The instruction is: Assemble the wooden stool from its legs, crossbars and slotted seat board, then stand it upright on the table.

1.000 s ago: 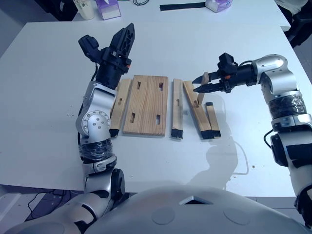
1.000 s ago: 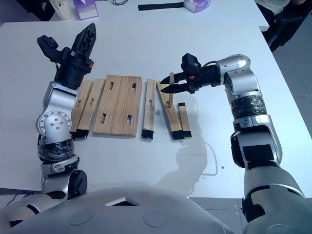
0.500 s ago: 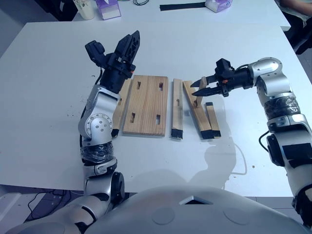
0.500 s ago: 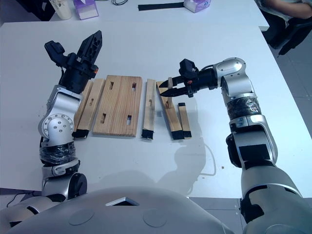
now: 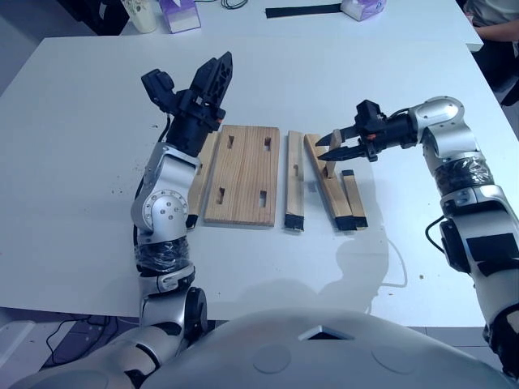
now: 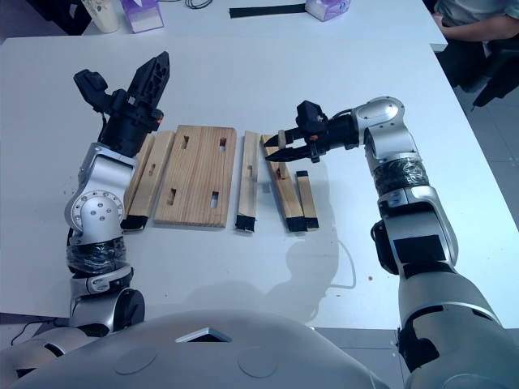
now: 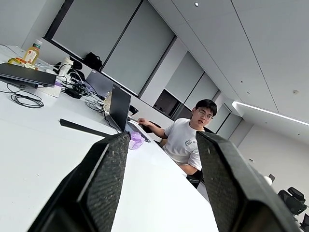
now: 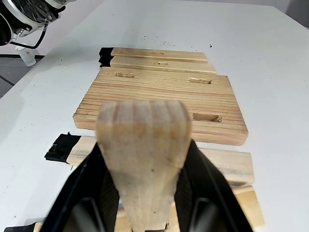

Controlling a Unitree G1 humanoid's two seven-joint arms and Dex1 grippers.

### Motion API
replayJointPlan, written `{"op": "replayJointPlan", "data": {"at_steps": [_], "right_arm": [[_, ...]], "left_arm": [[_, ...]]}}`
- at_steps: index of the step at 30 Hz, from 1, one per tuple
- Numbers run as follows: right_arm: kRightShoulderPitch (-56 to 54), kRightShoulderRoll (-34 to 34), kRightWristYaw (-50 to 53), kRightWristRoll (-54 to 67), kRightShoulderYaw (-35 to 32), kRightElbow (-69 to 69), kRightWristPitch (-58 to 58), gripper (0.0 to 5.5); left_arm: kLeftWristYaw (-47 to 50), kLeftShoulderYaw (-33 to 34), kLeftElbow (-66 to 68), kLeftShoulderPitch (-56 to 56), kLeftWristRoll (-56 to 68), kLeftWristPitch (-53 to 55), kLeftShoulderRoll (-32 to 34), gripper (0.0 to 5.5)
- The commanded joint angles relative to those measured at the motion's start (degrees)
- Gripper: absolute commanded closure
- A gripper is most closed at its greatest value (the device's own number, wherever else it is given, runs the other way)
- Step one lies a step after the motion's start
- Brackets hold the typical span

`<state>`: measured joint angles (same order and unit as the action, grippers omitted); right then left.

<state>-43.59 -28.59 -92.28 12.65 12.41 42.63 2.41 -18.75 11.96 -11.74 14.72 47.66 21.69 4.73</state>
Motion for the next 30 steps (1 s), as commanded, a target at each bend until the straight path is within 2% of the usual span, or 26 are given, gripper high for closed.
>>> {"op": "replayJointPlan", "data": {"at_steps": [1, 6, 12, 20, 30], "right_arm": [[3.18, -0.35, 0.06, -1.23, 0.48, 1.0, -1.03, 4.2], [4.9, -0.01, -0.19, 2.48, 1.35, -2.3, -3.08, 4.2], [5.85, -1.0, -0.18, 1.59, 4.21, -3.4, -1.66, 4.2], [7.98, -1.32, 6.07, -0.55, 1.02, 2.66, -3.38, 4.2], [14.58, 0.48, 11.58, 0.59, -0.29, -3.95, -5.85, 4.2]], "left_arm": [[0.08, -0.28, 0.09, -0.59, -0.85, -0.26, -0.32, 2.98], [-0.06, -0.16, 0.32, -0.35, -0.85, 0.14, -0.17, 2.98], [-0.31, -0.25, 0.93, 0.03, -1.06, 0.62, 0.47, 2.98], [-0.03, -0.54, -0.29, -1.29, -0.81, 1.78, 1.07, 2.98], [-0.67, 0.52, 1.05, 1.09, -0.99, 2.59, 3.22, 2.98]]}}
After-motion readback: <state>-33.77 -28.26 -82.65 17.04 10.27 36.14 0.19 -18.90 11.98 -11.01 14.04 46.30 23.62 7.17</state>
